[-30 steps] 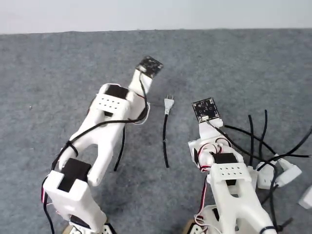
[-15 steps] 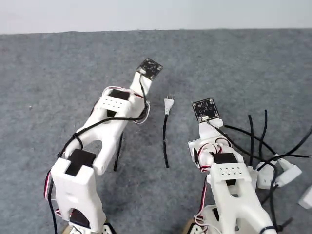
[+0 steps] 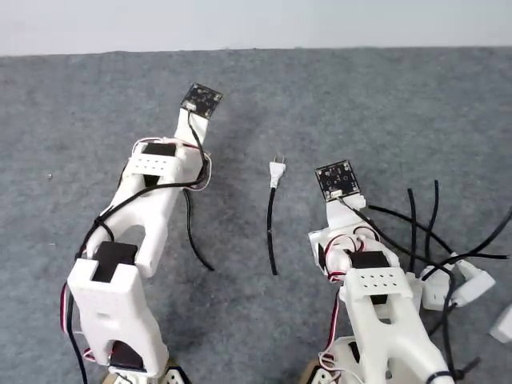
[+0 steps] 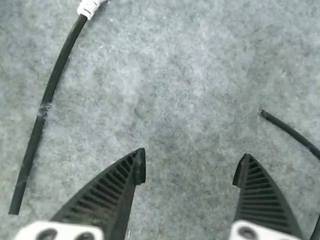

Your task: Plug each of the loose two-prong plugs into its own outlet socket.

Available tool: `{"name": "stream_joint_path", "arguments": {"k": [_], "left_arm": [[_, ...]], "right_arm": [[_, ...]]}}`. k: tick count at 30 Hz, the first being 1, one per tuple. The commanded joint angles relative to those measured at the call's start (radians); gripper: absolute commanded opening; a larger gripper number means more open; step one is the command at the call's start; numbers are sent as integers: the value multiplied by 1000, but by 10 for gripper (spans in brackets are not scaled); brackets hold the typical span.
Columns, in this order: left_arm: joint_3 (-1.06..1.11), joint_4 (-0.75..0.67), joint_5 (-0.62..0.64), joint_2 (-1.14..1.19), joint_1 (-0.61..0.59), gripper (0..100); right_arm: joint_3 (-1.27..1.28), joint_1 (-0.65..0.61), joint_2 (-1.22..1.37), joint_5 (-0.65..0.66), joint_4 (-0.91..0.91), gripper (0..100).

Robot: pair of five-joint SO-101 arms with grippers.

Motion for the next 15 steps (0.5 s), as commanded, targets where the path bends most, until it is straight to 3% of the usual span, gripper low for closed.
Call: {"name": "stream_joint_path", "arguments": {"k": [1, 8, 11, 15], "left_arm": [[-24, -18, 0, -21, 6, 14], [-24, -18, 12, -60, 9, 16], [-24, 17, 153, -140, -3, 52], [-16, 91, 385, -230, -25, 226]], "right_arm": [[-11, -7, -22, 15, -22, 284], [-8, -7, -22, 15, -33, 284], [-6, -8, -22, 15, -39, 284], [-6, -8, -22, 15, -39, 284]]}}
